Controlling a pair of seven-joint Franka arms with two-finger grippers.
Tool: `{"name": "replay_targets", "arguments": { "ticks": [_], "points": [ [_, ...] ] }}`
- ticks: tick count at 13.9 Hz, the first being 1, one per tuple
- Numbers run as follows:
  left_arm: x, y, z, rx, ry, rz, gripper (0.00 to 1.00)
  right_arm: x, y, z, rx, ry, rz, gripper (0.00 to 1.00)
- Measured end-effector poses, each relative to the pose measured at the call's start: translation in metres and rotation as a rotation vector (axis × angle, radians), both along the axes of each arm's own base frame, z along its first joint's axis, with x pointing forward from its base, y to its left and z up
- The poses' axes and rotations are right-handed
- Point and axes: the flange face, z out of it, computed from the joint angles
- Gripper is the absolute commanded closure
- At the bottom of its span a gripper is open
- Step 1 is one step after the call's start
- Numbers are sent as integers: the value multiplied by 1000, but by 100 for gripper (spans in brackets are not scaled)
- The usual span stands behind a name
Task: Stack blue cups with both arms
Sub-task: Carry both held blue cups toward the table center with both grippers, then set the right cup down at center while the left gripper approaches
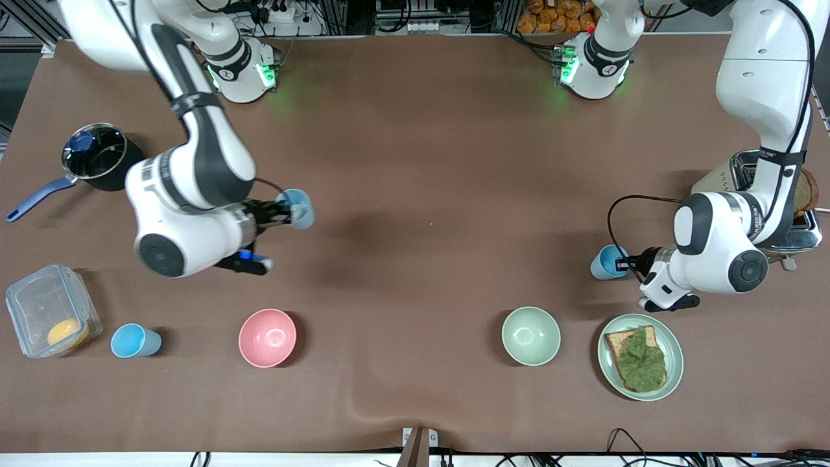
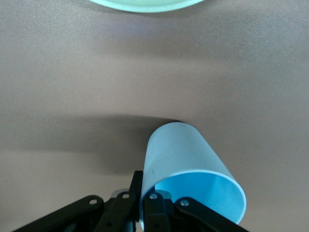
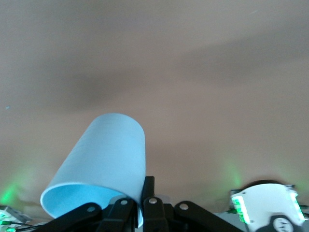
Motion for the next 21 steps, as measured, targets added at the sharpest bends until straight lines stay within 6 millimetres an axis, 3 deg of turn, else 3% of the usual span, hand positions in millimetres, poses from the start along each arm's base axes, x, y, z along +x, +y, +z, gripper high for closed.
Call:
{"name": "replay_targets", "arguments": {
  "ticks": [3, 6, 10, 15, 18, 21],
  "points": [
    [0, 0, 0, 0, -1, 1, 100, -11, 45, -4, -10, -19, -15, 100],
    [1, 0, 1, 0, -3, 1, 100, -22, 74, -15, -20, -21, 1, 100],
    [5, 2, 12, 2, -22, 7, 100, -21, 88, -30, 15, -18, -25, 100],
    [11, 3, 40, 22, -63, 64, 100, -36, 134, -80, -11, -22, -43, 100],
    [12, 8, 48, 25, -74, 80, 100, -42, 150, -85, -15, -41, -46, 100],
    [14, 15, 57, 28, -90, 93, 100, -40, 150, -83, -4, -39, -60, 100]
  ]
}}
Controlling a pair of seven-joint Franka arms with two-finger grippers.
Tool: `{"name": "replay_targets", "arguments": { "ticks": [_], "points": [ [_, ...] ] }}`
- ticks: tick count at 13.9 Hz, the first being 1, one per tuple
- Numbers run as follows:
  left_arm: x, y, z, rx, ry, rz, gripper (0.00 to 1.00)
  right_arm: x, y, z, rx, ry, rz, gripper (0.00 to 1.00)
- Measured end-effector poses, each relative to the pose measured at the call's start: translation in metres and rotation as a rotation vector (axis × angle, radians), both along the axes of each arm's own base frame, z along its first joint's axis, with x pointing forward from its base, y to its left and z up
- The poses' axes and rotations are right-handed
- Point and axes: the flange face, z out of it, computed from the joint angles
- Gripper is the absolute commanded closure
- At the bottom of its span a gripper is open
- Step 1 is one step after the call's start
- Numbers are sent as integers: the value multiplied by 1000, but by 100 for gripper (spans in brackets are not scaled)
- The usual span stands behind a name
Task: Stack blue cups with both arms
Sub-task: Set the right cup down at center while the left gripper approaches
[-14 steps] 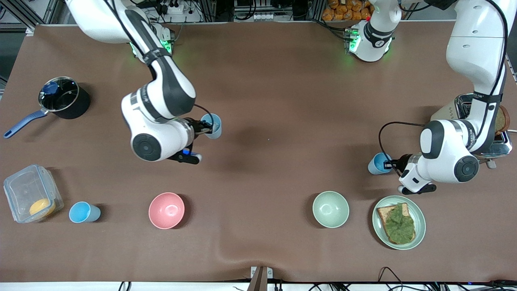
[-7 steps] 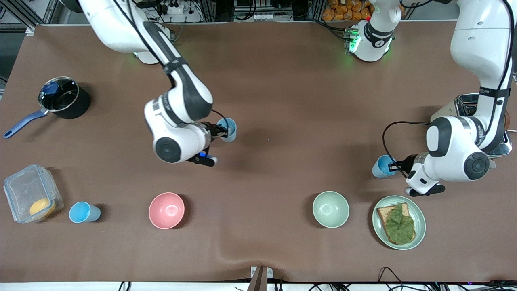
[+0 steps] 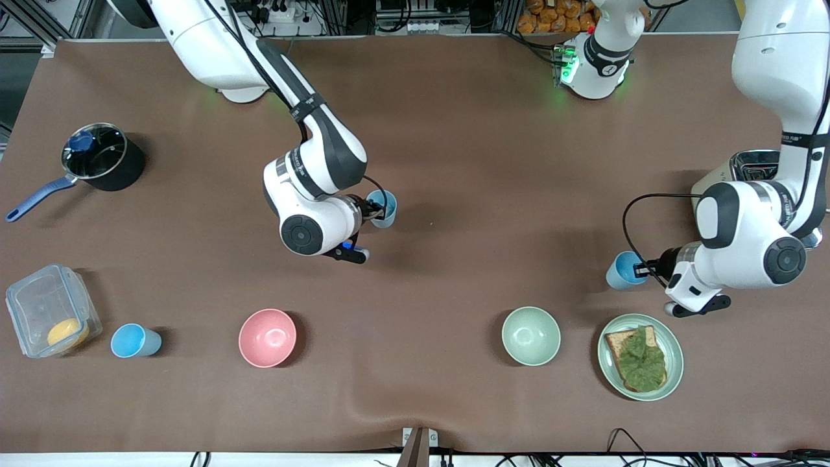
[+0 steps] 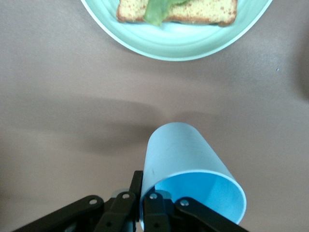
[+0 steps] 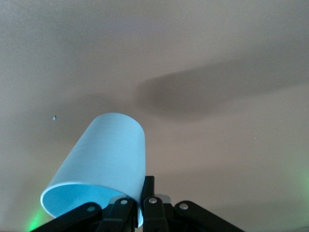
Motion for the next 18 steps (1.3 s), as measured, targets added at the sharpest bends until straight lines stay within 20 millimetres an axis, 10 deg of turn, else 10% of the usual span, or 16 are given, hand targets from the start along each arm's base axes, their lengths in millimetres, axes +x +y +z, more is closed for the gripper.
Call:
{"name": "replay_targets", "arguments": {
  "ticks": [17, 18],
  "points": [
    [-8, -1, 35, 16, 16, 78, 100, -17, 46, -48, 3, -72, -3, 96],
    [-12, -4, 38, 2, 22, 98, 100, -16, 46, -51, 4, -80, -9, 5]
  ]
}}
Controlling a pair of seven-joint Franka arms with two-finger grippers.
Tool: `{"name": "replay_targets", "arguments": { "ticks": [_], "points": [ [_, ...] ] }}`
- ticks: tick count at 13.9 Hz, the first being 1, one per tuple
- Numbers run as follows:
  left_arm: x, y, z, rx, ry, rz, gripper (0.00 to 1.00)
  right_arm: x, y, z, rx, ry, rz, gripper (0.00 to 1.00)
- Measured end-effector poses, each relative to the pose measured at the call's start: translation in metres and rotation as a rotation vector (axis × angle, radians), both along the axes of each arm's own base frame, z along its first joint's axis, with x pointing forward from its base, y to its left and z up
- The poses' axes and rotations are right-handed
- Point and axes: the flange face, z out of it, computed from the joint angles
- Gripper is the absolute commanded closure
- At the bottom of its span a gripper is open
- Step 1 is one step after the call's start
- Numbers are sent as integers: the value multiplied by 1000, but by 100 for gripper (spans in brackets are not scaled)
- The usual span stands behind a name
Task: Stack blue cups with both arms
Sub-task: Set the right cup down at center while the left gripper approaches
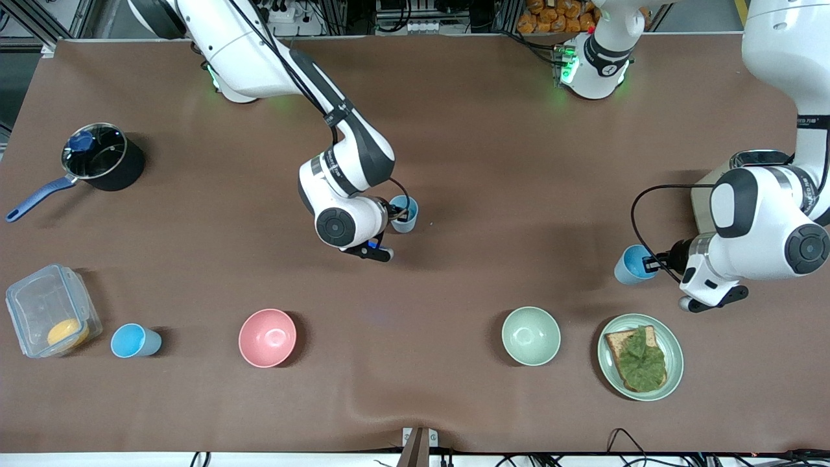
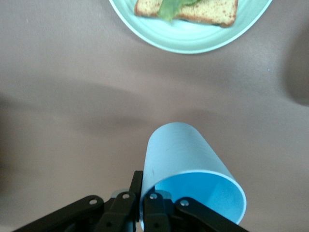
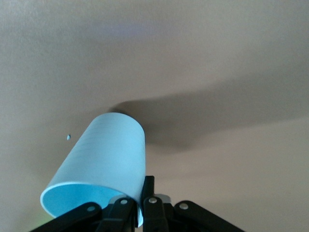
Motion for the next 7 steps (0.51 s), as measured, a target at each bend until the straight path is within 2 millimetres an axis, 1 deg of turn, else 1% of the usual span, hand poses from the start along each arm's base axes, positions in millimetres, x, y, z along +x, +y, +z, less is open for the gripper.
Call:
{"name": "replay_targets", "arguments": {
  "ticks": [1, 3, 5, 7],
  "points": [
    [-6, -4, 3, -18, 6, 14, 100, 2, -1, -2, -1, -5, -5, 0],
    [-22, -18, 7, -38, 16, 18, 100, 7, -5, 0, 0, -20, -14, 0],
    [-37, -42, 13, -35, 8, 38, 100, 20, -7, 14, 13, -47, -24, 0],
    [-47, -74, 15, -28, -1, 73, 100, 31, -9, 40, 20, -47, -17, 0]
  ]
}}
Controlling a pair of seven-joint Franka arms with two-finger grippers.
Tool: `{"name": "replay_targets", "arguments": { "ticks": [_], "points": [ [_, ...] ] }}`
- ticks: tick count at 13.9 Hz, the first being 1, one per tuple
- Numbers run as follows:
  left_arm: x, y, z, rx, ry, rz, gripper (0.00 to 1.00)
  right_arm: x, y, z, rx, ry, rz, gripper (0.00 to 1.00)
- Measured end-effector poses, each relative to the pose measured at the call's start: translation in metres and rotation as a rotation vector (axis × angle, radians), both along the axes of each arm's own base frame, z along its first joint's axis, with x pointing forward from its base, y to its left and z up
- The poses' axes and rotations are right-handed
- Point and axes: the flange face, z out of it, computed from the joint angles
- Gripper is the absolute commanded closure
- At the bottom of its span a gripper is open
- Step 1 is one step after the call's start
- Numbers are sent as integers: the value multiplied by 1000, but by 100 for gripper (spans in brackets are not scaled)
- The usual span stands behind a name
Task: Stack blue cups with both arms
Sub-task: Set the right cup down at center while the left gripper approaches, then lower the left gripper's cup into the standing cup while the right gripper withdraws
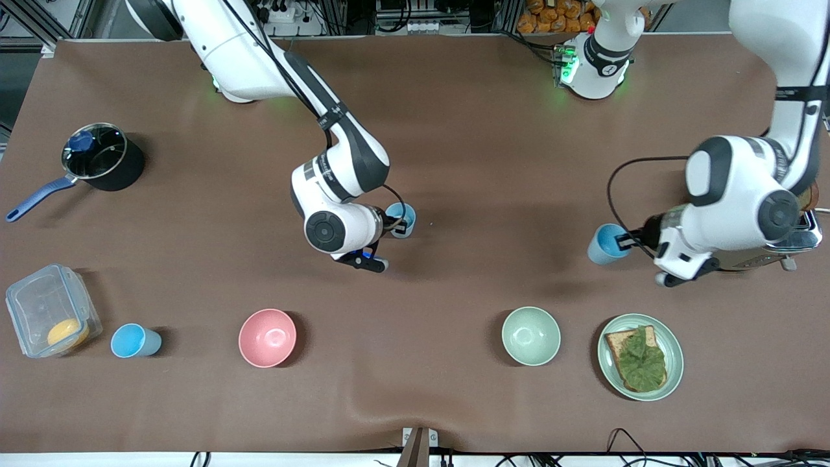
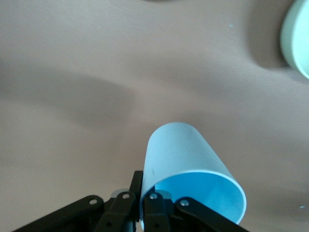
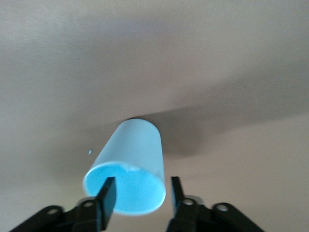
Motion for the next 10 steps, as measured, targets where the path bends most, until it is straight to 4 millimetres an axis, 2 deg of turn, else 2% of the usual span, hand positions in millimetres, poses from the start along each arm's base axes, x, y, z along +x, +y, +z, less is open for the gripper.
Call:
{"name": "replay_targets", "arguments": {
  "ticks": [2, 4, 7, 10],
  "points": [
    [-9, -36, 0, 2, 12, 25, 100, 14, -10, 38, -7, 8, 13, 0],
    [-18, -74, 2, -1, 20, 44, 100, 29, -36, 78, -39, 22, 12, 0],
    [-35, -137, 11, -6, 21, 58, 100, 54, -96, 148, -72, -27, -55, 0],
    [-49, -213, 22, -4, 22, 120, 100, 77, -179, 203, -127, -106, -174, 0]
  ]
}}
